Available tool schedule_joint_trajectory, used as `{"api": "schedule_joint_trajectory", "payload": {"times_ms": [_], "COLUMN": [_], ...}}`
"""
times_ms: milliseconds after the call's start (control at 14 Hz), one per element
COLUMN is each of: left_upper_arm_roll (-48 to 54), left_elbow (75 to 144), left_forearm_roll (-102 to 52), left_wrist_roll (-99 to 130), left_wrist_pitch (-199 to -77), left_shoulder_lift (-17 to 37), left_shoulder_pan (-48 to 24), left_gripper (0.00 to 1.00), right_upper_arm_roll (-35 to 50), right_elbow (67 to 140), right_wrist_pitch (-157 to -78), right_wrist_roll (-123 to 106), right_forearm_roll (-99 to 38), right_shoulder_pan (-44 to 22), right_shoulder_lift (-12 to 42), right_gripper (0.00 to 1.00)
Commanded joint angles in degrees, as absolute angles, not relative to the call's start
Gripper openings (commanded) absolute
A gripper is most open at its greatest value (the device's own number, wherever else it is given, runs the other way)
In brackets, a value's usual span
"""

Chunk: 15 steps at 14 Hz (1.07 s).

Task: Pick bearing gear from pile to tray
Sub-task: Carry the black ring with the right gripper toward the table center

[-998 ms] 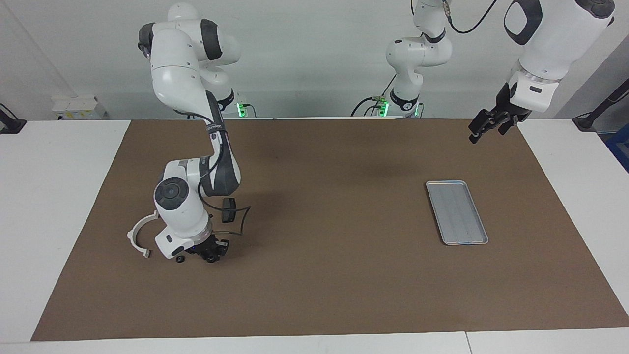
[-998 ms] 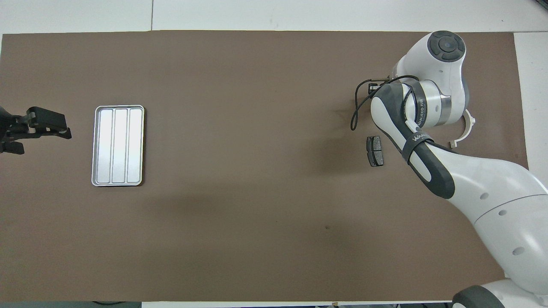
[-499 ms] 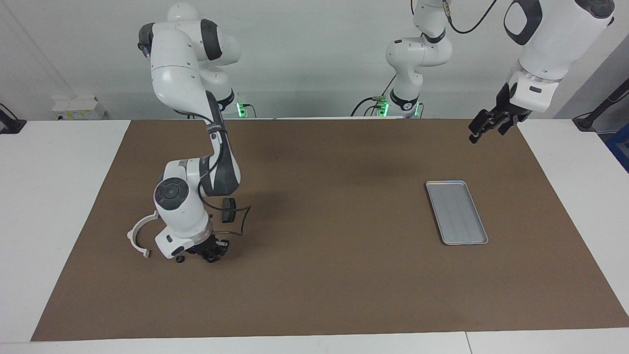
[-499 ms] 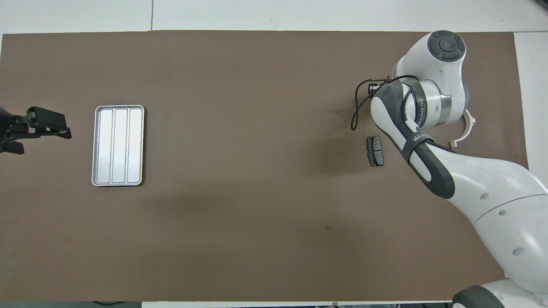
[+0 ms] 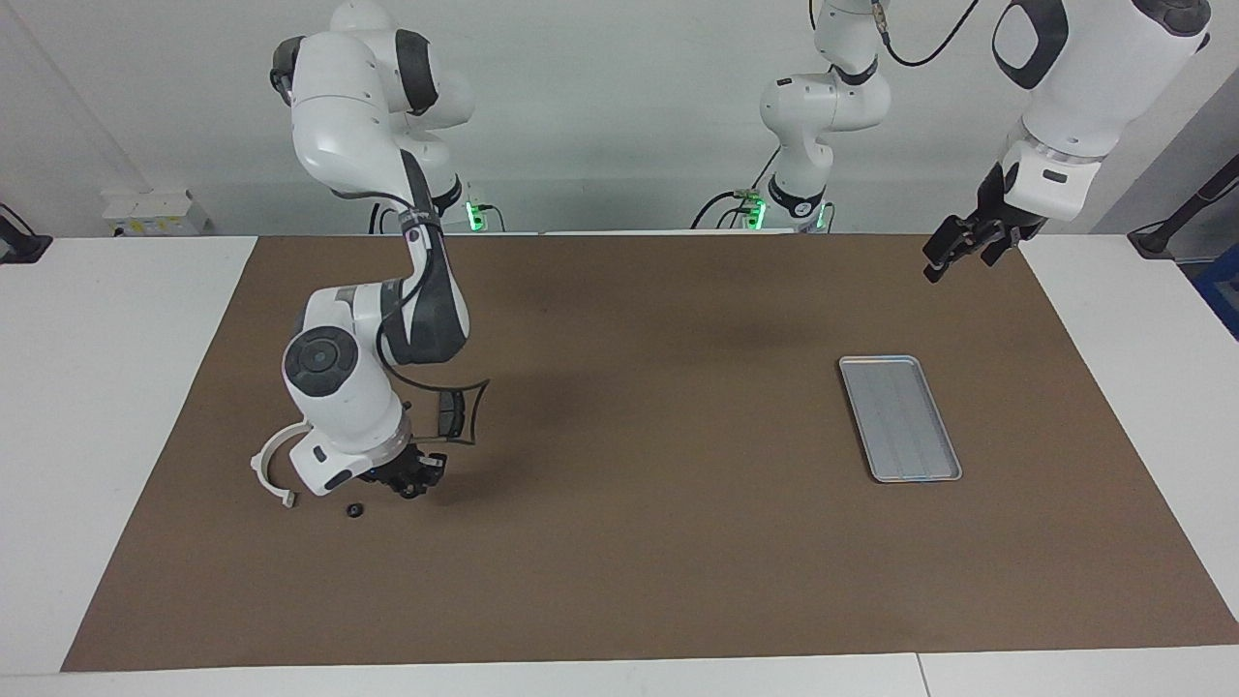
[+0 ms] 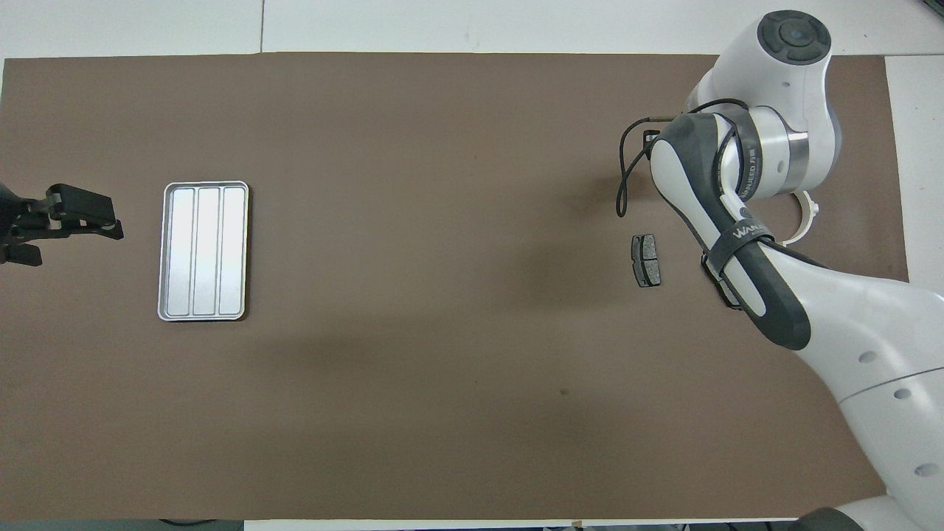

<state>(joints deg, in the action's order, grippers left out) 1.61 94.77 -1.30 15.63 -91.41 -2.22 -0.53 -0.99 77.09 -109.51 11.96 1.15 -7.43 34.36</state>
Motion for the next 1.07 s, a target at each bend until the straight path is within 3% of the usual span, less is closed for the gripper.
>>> {"api": "schedule_joint_trajectory", "payload": {"times_ms": [0, 499, 998], "left_upper_arm_roll": [1.32, 1.32, 1.32], "left_elbow": [94.48, 94.48, 94.48], "left_forearm_roll": [-1.93, -1.93, -2.02], "left_wrist_roll": [15.47, 15.47, 15.47], "left_wrist_pitch": [-90.53, -90.53, -90.53], "left_shoulder_lift": [-2.11, -2.11, -2.11], "left_shoulder_pan": [-0.70, -0.70, -0.70], "left_gripper": [1.00, 1.00, 1.00], "right_upper_arm_roll": [-0.09, 1.23, 3.16], "right_elbow": [77.08, 76.29, 75.50], "right_wrist_pitch": [-103.82, -98.18, -101.33], "right_wrist_roll": [15.98, 40.66, 63.08], "right_forearm_roll": [-0.08, -3.25, -3.34], "right_shoulder_pan": [-8.52, -19.41, -29.52], "right_shoulder_lift": [30.16, 25.58, 25.66], "right_gripper": [0.00, 0.00, 0.00]}}
